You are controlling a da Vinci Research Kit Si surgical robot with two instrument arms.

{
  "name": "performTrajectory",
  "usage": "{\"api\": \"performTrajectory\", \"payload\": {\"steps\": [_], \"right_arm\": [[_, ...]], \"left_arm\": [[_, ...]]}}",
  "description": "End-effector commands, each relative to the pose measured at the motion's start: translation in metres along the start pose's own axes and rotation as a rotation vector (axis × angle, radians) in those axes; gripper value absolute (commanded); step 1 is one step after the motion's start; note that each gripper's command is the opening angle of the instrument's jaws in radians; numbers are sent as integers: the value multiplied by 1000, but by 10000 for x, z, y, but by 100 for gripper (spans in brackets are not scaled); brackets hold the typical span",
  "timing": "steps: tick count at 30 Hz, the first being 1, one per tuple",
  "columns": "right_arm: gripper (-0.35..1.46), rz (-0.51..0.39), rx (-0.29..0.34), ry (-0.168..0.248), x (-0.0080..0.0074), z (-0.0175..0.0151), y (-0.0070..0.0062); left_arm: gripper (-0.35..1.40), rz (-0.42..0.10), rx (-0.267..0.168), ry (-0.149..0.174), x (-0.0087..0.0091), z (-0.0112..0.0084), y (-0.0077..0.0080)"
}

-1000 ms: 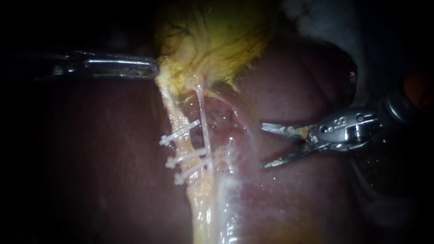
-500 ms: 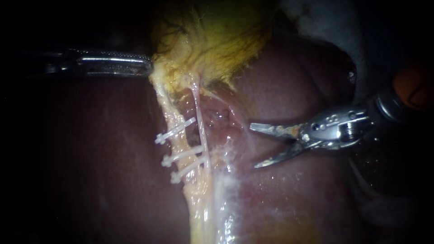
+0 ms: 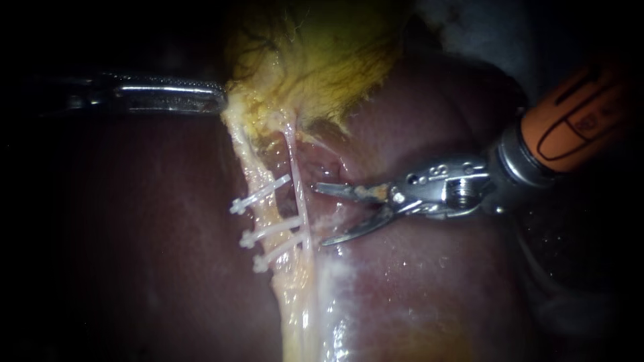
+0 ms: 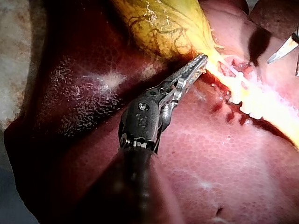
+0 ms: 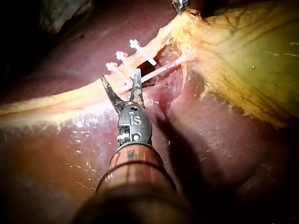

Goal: Go to the cutting position left tube

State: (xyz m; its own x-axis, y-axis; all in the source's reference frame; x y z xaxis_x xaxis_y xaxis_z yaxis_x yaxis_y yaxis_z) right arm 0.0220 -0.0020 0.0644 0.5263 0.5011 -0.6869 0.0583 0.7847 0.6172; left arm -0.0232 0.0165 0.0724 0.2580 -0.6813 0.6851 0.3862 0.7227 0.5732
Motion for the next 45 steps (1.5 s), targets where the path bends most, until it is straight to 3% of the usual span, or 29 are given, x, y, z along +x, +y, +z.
{"api": "performTrajectory", "payload": {"steps": [1,7,27,37,45], "right_arm": [[125,9,11,4,-1,4,1],[125,47,56,7,-10,24,11],[125,141,166,-44,-79,69,57],[125,176,226,-23,-84,80,75],[124,185,294,-2,-81,91,80]], "left_arm": [[-35,1,0,0,1,1,0],[-35,1,-1,0,1,1,0],[-35,1,-3,-1,2,4,-2],[-35,1,-5,-1,3,6,-3],[-35,1,-5,-1,2,7,-3]]}}
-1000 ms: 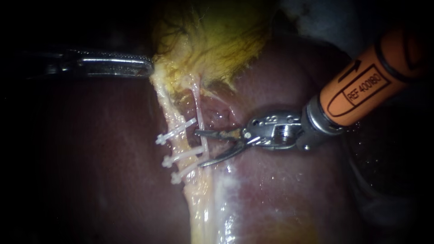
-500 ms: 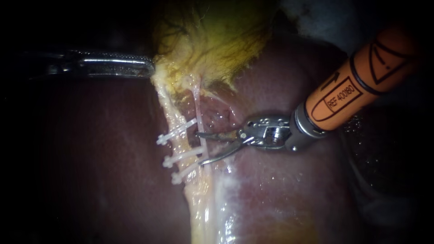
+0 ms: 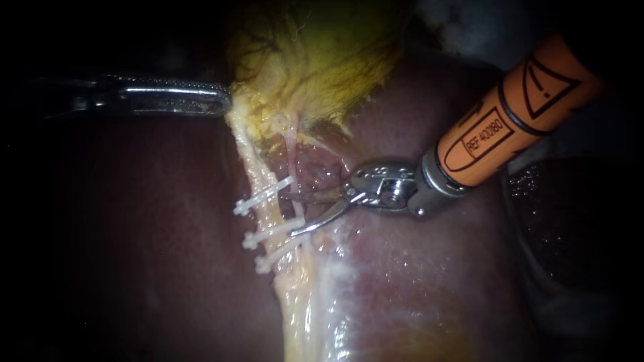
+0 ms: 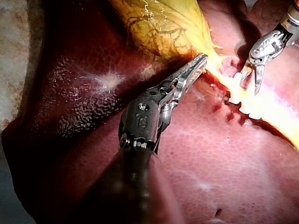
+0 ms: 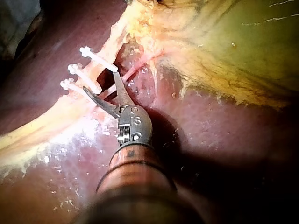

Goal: Go to the cutting position left tube

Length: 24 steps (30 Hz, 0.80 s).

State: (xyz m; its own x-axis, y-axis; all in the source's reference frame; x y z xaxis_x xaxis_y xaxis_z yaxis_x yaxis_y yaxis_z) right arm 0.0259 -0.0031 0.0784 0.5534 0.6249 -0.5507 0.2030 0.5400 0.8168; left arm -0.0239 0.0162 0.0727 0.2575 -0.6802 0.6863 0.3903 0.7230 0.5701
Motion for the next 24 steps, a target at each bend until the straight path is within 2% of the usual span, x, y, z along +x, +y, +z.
{"api": "performTrajectory", "payload": {"steps": [1,7,14,24], "right_arm": [[124,-1,12,10,3,3,1],[124,29,108,45,14,19,5],[122,58,194,79,25,36,2],[122,85,247,137,39,60,-4]], "left_arm": [[-35,0,0,0,0,0,0],[-35,0,-1,0,0,0,0],[-35,0,0,0,0,0,0],[-35,0,0,0,0,0,0]]}}
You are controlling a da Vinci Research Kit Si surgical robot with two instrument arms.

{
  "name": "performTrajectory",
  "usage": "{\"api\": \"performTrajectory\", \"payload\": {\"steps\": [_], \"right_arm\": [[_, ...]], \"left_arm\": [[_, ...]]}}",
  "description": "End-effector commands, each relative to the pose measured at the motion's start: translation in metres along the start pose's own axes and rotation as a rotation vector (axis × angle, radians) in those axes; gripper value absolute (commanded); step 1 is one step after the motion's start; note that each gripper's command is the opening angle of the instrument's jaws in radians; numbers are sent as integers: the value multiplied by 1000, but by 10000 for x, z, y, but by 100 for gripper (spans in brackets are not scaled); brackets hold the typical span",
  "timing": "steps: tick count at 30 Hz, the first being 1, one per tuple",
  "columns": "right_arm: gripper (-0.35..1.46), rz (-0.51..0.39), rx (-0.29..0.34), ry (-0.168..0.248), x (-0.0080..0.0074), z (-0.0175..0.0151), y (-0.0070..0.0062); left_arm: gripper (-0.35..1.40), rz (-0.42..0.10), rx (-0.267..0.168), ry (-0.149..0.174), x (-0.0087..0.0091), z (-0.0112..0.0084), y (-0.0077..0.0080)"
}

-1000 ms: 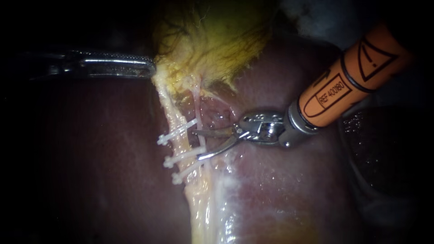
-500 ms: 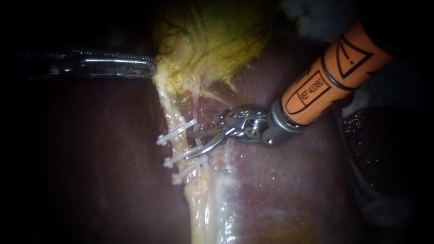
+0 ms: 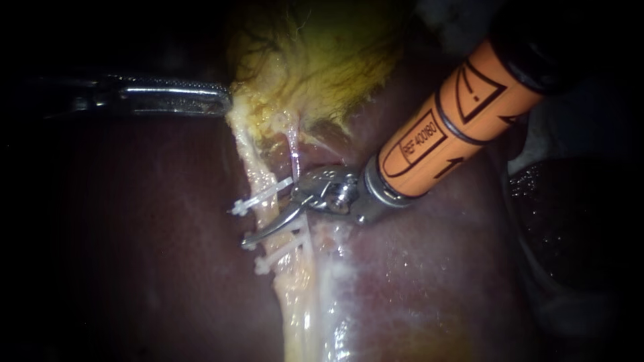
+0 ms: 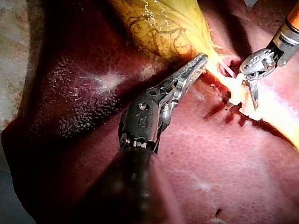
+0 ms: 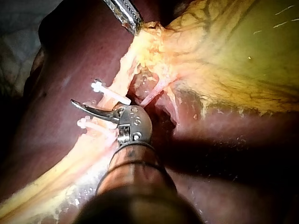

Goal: Go to the cutting position left tube

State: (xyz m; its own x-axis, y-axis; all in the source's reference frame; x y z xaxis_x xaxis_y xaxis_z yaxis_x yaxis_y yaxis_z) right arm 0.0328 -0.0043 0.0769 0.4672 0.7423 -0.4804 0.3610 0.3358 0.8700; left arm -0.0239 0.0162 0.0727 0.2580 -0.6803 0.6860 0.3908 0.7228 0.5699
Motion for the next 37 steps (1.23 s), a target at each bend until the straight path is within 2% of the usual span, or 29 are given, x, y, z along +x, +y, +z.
{"api": "performTrajectory", "payload": {"steps": [1,4,8,14,17,22,26,37], "right_arm": [[122,-3,2,5,1,1,0],[120,-4,13,18,2,5,-3],[119,-1,51,67,6,7,-8],[115,0,109,122,20,7,-24],[120,0,132,113,24,8,-32],[119,-5,168,86,23,12,-41],[120,-31,186,74,23,14,-42],[120,-49,188,74,25,15,-39]], "left_arm": [[-35,0,0,0,0,0,0],[-35,0,0,0,0,0,0],[-35,0,0,0,0,0,0],[-35,0,0,0,0,0,0],[-35,0,0,0,0,0,0],[-35,0,0,0,0,0,0],[-35,0,0,0,0,0,0],[-35,0,0,0,0,0,0]]}}
